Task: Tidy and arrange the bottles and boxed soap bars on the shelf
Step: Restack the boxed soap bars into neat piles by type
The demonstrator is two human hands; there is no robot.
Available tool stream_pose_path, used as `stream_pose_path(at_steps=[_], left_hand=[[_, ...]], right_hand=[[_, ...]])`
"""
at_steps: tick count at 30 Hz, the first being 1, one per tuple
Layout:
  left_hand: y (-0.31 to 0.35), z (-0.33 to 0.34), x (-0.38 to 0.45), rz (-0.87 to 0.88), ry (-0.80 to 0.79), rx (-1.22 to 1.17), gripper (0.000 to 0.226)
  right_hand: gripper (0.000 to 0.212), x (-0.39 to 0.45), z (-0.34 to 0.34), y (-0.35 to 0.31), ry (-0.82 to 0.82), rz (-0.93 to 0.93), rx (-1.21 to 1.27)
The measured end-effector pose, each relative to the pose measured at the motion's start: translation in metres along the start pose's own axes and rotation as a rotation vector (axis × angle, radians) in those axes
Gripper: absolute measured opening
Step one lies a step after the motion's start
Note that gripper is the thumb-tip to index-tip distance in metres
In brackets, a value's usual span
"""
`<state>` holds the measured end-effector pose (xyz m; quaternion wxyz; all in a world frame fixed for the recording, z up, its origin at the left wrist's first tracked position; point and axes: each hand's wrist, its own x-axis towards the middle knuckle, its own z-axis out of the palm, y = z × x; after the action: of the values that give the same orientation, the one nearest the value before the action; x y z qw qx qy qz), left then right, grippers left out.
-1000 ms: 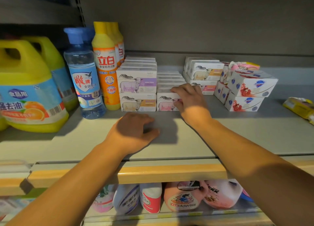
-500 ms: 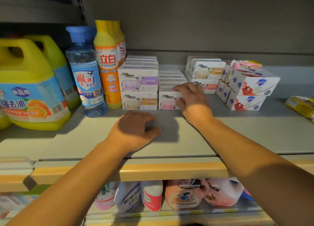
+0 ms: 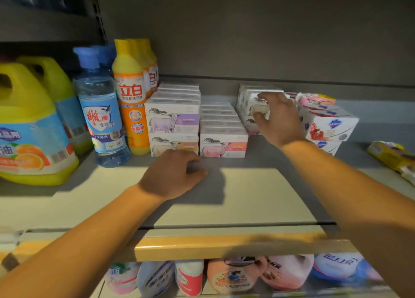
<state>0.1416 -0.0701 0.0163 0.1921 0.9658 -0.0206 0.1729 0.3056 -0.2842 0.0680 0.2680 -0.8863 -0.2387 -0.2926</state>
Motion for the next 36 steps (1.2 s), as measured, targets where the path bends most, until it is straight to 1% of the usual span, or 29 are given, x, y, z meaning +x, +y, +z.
stream_pose_path(at_steps=[3, 5, 8, 10, 15, 17, 19, 21, 22, 23, 25, 27, 29, 31, 32, 35, 36], left_hand=[[0.000, 0.005, 0.002, -0.003, 0.065, -0.043, 0.024], [-0.002, 0.007, 0.003, -0.018, 0.098, -0.091, 0.019], [-0.006, 0.007, 0.004, -0.050, 0.140, -0.148, 0.012], [-0.007, 0.007, 0.004, -0.056, 0.149, -0.160, 0.010], [-0.007, 0.008, 0.006, -0.069, 0.149, -0.174, 0.011], [-0.008, 0.007, 0.006, -0.075, 0.152, -0.190, 0.011], [-0.007, 0.006, 0.006, -0.077, 0.147, -0.203, 0.011], [-0.007, 0.006, 0.005, -0.074, 0.149, -0.201, 0.010], [-0.007, 0.006, 0.004, -0.074, 0.153, -0.206, 0.010], [-0.007, 0.005, 0.004, -0.076, 0.159, -0.222, 0.013], [-0.007, 0.003, 0.002, -0.083, 0.163, -0.263, 0.028], [-0.006, 0.001, 0.000, -0.080, 0.183, -0.288, 0.043], [-0.005, -0.003, -0.001, -0.079, 0.218, -0.346, 0.049], [-0.003, -0.007, -0.005, -0.077, 0.237, -0.457, 0.055], [-0.002, -0.010, -0.006, -0.072, 0.227, -0.542, 0.057], [-0.002, -0.019, -0.009, -0.122, 0.133, -0.893, 0.041], [-0.002, -0.021, -0.010, -0.122, 0.088, -0.921, 0.037]], right_hand=[[0.057, 0.023, -0.002, 0.015, -0.085, -0.005, -0.194], [0.065, 0.038, 0.001, 0.021, -0.171, -0.002, -0.331], [0.072, 0.054, 0.010, 0.025, -0.277, 0.009, -0.456], [0.071, 0.057, 0.017, 0.026, -0.263, -0.002, -0.497], [0.066, 0.062, 0.022, 0.028, -0.133, -0.028, -0.534], [0.063, 0.062, 0.020, 0.027, -0.115, -0.027, -0.507], [0.054, 0.058, 0.014, 0.023, -0.069, -0.043, -0.453], [0.047, 0.051, 0.003, 0.015, -0.002, -0.050, -0.351], [0.048, 0.047, -0.004, 0.009, 0.033, -0.066, -0.291], [0.049, 0.043, -0.011, 0.002, 0.064, -0.092, -0.232], [0.052, 0.032, -0.026, -0.015, 0.085, -0.141, -0.118], [0.054, 0.015, -0.038, -0.035, 0.045, -0.145, -0.041], [0.055, -0.007, -0.041, -0.056, -0.053, -0.074, 0.056], [0.056, -0.031, -0.039, -0.074, -0.175, -0.023, 0.172], [0.056, -0.042, -0.036, -0.080, -0.223, -0.035, 0.188], [0.054, -0.064, -0.024, -0.093, -0.351, -0.086, 0.199], [0.055, -0.068, -0.020, -0.095, -0.375, -0.083, 0.231]])
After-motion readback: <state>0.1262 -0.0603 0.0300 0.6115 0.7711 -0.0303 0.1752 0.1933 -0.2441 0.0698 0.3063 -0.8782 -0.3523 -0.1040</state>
